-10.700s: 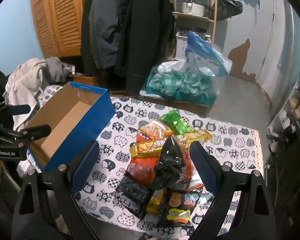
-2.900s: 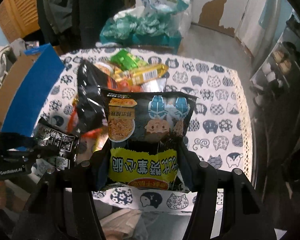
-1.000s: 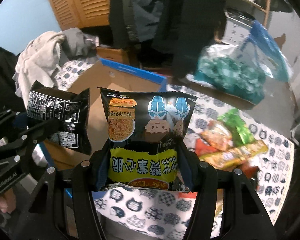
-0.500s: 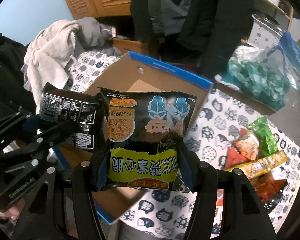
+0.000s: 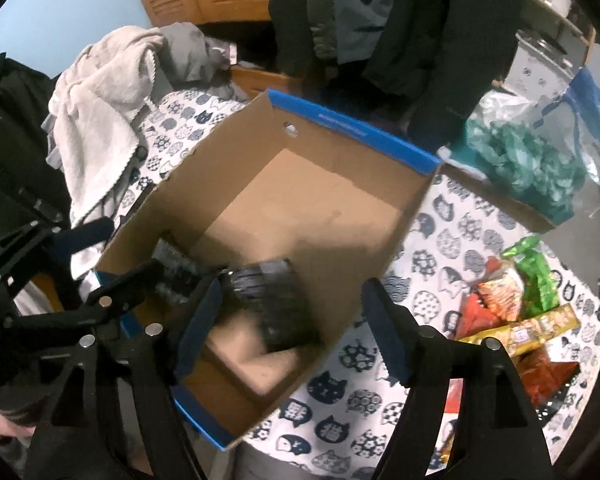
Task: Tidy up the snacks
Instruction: 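Lower the black bag into the box and open the left tool, then move the left tool back toward the snack pile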
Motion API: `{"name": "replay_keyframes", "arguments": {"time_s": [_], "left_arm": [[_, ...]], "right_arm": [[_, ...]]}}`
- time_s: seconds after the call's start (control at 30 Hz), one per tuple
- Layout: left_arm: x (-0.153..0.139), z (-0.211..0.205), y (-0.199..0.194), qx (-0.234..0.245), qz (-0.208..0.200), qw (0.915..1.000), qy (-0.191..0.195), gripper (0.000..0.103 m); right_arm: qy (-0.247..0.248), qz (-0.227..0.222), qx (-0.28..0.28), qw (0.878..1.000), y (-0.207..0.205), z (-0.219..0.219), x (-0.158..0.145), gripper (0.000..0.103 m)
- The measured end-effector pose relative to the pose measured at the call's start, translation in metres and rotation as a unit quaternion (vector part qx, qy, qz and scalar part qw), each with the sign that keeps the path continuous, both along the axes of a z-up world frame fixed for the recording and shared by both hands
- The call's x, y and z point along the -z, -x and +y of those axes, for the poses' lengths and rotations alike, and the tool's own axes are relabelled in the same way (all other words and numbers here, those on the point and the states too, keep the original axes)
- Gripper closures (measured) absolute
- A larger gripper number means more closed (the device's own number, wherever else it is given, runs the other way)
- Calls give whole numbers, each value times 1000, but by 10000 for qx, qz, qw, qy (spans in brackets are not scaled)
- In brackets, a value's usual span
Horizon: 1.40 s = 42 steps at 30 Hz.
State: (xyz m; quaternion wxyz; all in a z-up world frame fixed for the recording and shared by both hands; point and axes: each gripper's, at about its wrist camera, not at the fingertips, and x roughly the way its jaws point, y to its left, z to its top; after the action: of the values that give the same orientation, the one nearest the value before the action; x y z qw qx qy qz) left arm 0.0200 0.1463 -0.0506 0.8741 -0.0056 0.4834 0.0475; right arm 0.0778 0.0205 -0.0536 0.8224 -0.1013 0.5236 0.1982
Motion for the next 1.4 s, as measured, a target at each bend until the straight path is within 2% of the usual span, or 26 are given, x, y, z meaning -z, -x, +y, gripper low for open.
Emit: {"name": "replay_keyframes", "arguments": {"time_s": [0.07, 0.37, 0.5, 0.87, 1.2, 1.4], "left_arm": [[-2, -1, 0, 47, -53, 10000, 39, 35], [-5, -18, 0, 262, -50, 9996, 84, 34], [-8, -32, 1, 415, -121, 9991, 47, 28], [-5, -77, 1, 890, 2, 9960, -14, 28], [2, -123, -3, 1261, 183, 9918, 80, 28], [4, -149, -7, 1501, 170, 9885, -40, 28]], "right_arm": [[12, -76, 63, 10000, 2, -7, -6, 20], [281, -306, 215, 9989, 16, -37, -16, 20], [396, -393, 317, 9979, 21, -51, -20, 19], [516, -469, 667, 9953, 37, -109, -23, 18], [665, -479, 1338, 9876, 42, -176, -19, 18], [702, -364, 1757, 9813, 39, -211, -10, 18]]}}
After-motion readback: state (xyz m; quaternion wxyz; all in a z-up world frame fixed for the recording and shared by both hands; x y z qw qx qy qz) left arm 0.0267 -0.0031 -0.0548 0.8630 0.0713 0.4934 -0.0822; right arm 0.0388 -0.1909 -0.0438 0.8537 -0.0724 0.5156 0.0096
